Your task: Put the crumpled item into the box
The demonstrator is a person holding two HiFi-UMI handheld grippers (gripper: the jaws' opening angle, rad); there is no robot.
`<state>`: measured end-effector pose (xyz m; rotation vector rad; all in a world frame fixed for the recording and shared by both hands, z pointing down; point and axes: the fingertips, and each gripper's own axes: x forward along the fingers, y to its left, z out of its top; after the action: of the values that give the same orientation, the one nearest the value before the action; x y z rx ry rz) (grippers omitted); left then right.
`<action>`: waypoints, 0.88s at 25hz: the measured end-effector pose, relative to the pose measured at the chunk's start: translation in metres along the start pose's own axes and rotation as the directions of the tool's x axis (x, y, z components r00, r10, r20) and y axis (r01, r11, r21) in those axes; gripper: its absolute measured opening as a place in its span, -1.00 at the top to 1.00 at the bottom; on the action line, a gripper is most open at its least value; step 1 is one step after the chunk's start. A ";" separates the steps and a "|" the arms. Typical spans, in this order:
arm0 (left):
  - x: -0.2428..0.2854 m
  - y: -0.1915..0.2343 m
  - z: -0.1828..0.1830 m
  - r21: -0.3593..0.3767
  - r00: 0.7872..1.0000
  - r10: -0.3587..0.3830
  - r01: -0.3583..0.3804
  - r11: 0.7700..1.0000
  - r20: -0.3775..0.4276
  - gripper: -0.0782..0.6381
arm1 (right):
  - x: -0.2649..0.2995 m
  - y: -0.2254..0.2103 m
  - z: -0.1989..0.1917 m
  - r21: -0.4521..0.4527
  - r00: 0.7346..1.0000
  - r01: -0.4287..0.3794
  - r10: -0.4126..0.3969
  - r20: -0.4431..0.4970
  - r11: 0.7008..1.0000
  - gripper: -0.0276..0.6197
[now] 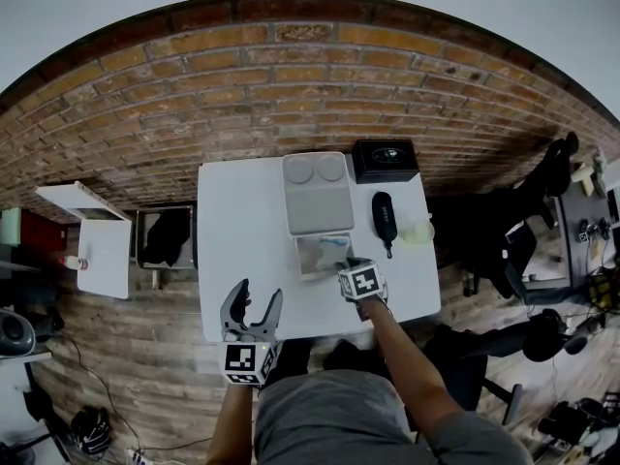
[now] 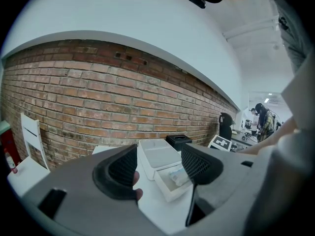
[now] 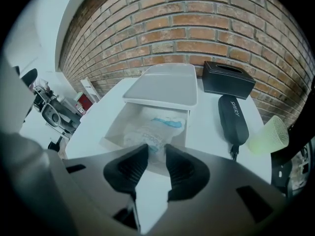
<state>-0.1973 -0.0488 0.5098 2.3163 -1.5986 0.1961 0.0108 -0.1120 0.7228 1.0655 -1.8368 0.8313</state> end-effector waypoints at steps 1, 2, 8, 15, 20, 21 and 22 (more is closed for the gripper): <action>0.000 0.000 0.000 -0.001 1.000 0.001 -0.001 1.000 0.000 0.01 | 0.000 0.001 0.000 -0.002 1.000 -0.005 0.005 -0.001 1.000 0.53; 0.000 0.001 0.000 -0.001 1.000 0.002 -0.002 1.000 0.001 0.01 | 0.001 0.001 0.000 -0.004 1.000 -0.010 0.010 -0.004 1.000 0.50; 0.000 0.001 0.000 0.000 1.000 0.006 -0.006 1.000 0.000 0.01 | 0.003 0.013 0.004 -0.029 0.997 -0.077 0.078 0.030 0.997 0.22; 0.002 -0.001 0.000 0.001 1.000 0.007 -0.007 1.000 -0.003 0.01 | 0.003 0.017 0.002 -0.105 0.997 -0.070 0.073 0.023 0.992 -0.03; 0.005 -0.002 0.001 0.002 1.000 -0.001 0.001 1.000 -0.004 0.01 | 0.002 0.012 -0.003 -0.095 0.998 -0.059 0.062 0.027 0.994 -0.07; 0.005 -0.002 0.001 0.003 1.000 -0.003 0.003 1.000 -0.004 0.01 | 0.000 0.012 -0.003 -0.094 0.997 -0.061 0.065 0.034 0.994 -0.07; 0.006 -0.003 0.001 0.004 1.000 -0.006 0.006 1.000 -0.004 0.01 | -0.002 0.013 -0.003 -0.101 0.997 -0.065 0.069 0.040 0.993 -0.05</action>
<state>-0.1924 -0.0533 0.5101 2.3217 -1.5911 0.2028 0.0008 -0.1039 0.7205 0.9705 -1.9388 0.7525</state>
